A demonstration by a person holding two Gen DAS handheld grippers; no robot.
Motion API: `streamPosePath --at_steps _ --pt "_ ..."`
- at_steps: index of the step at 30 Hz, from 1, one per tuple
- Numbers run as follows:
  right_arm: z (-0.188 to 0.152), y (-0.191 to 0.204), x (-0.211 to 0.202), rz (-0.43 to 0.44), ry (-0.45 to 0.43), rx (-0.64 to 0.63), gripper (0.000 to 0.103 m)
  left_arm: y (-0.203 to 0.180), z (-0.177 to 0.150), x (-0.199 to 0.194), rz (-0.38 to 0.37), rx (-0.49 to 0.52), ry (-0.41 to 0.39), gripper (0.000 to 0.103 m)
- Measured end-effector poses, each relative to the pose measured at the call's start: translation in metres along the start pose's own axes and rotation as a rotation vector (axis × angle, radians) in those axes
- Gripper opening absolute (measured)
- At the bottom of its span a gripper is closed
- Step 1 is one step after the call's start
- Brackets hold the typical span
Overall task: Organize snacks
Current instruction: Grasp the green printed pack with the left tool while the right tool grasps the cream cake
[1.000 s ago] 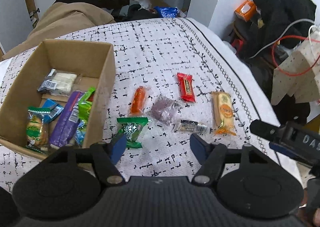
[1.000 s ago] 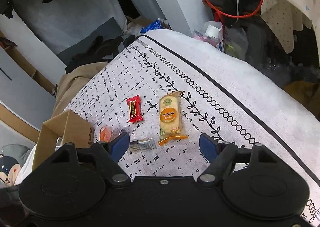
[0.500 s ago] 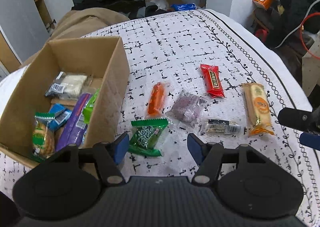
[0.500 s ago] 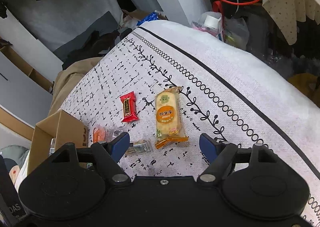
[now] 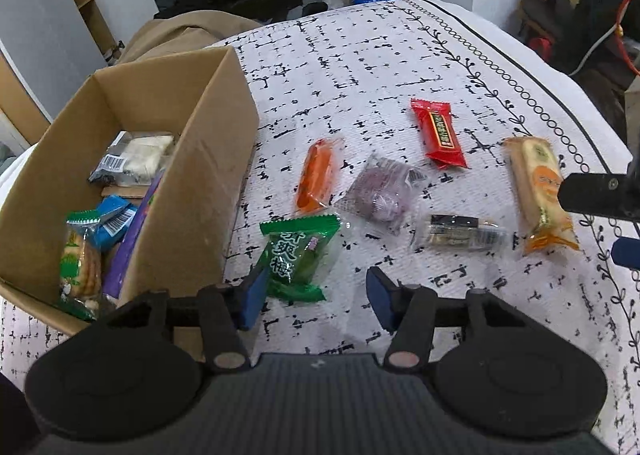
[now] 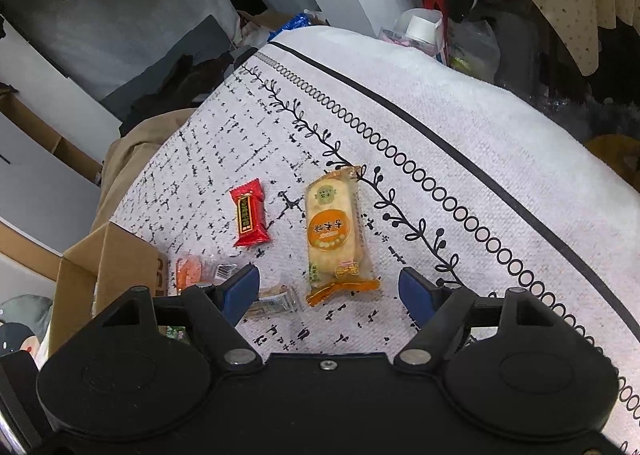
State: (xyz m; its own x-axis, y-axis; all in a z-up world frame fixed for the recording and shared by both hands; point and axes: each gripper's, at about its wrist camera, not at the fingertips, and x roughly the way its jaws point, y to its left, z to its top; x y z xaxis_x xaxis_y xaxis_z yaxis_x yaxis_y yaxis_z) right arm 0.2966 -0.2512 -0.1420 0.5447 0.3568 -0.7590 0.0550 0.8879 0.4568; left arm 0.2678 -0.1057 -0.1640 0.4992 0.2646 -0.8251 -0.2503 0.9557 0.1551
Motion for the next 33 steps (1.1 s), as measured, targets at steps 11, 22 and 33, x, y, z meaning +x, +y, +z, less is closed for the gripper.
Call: streamPosePath --at_steps 11,22,33 --pt "-0.003 0.003 0.022 0.004 0.027 -0.021 0.069 0.011 0.003 0.016 0.007 -0.065 0.006 0.043" --pt "-0.005 0.009 0.038 -0.027 0.009 -0.066 0.069 0.029 0.007 0.017 -0.072 -0.155 0.007 0.026" --pt "-0.005 0.01 0.038 -0.045 0.01 -0.097 0.032 0.041 0.009 -0.002 -0.147 -0.19 -0.013 0.025"
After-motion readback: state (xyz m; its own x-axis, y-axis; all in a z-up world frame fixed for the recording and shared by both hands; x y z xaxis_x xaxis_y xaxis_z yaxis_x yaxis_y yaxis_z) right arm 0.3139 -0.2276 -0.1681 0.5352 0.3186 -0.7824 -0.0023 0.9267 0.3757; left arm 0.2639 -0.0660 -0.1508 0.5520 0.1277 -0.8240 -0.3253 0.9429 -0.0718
